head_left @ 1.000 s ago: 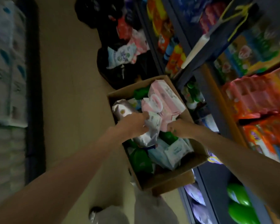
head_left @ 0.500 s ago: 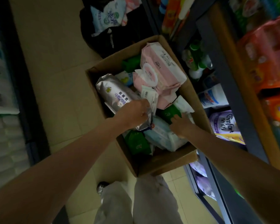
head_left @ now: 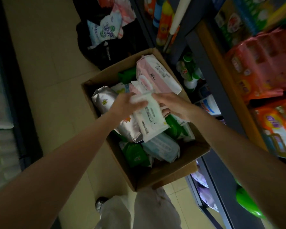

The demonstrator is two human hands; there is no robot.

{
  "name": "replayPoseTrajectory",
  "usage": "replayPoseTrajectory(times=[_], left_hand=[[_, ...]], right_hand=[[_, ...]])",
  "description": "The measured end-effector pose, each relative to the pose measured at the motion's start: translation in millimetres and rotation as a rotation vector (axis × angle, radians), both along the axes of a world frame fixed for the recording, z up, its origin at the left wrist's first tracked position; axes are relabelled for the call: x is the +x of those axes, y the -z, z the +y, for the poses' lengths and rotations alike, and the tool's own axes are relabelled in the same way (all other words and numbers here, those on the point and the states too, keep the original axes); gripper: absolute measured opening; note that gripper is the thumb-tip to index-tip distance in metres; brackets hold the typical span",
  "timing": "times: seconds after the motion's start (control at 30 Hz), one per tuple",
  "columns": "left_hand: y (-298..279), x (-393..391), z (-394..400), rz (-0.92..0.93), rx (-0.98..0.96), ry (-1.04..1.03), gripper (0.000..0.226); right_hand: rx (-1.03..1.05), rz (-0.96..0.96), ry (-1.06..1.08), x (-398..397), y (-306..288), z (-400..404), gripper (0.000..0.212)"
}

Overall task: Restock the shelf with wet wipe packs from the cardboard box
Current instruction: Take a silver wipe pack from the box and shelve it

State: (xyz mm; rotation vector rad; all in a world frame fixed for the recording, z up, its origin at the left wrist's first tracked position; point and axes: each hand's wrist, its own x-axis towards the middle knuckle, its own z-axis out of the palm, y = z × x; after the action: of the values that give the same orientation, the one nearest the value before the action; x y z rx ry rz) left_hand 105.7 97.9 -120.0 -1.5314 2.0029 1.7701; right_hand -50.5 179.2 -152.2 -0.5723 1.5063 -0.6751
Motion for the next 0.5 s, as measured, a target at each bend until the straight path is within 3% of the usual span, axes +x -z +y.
replayPoseTrajectory(times=[0.07,0.2,0.37,0.43,0.5], left_hand=[[-2,10,-14,0.015,-0.040,-0.133,0.030],[4,36,-37,-0.079,-0.145,-0.284,0.034],[14,63,-43,-0.136,-0.158,-0.297,0.032],[18,70,-42,-0.140,-0.150,-0.312,0.033],[22,74,-39,-0.136,-0.139,-0.326,0.033]], right_hand=[[0.128,-0.011,0.198,8,25,1,0.038],[0.338,0.057,0.212,33,77,6,0.039],[0.333,0.049,0.382,62,103,-15,0.046],[0.339,-0.009,0.480,64,107,-19,0.039],[0.313,0.055,0.468,60,113,-19,0.038]])
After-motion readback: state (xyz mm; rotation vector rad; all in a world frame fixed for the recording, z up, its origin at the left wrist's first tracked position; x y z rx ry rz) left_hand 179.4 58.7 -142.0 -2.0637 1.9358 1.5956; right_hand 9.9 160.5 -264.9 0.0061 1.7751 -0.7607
